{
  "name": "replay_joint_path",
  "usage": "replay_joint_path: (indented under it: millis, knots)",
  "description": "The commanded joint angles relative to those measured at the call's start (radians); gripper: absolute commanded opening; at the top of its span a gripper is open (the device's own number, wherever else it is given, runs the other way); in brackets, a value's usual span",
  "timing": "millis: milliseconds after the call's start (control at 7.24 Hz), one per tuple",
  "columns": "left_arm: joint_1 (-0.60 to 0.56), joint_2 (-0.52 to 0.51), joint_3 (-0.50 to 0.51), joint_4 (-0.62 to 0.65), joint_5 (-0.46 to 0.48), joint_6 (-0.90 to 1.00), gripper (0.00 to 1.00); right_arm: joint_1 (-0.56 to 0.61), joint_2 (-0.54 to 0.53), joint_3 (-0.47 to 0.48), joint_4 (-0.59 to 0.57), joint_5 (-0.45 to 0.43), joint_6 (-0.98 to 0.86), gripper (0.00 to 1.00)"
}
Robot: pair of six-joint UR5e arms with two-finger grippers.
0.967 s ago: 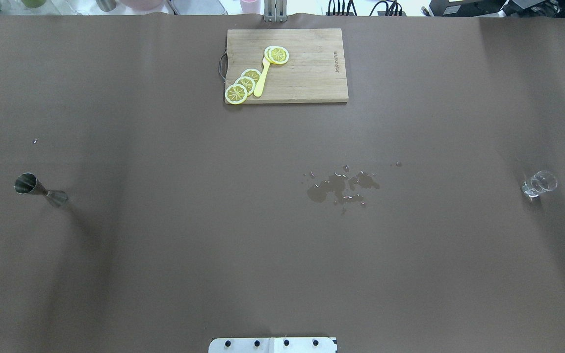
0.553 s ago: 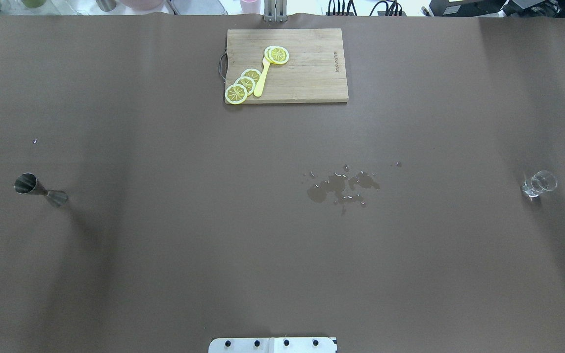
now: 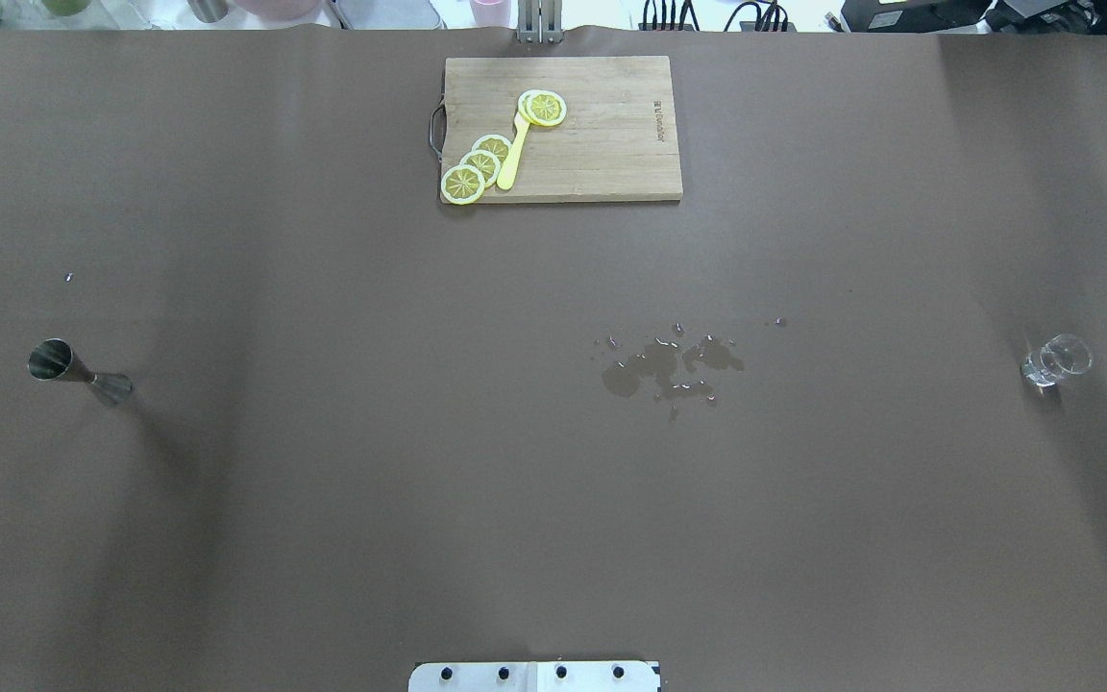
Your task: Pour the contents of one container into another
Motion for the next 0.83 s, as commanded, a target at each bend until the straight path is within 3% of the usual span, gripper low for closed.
replay_joint_path:
  millis: [0,691]
  knots:
    - [-0.001,-0.001,-0.002,0.000,-0.001,0.001,0.99,0.000,0.000,-0.001,-0.001,0.001,0.000,1.00]
    - [-0.001,-0.009,-0.005,-0.002,-0.001,-0.001,0.99,0.000,0.000,0.002,-0.001,0.003,0.000,1.00]
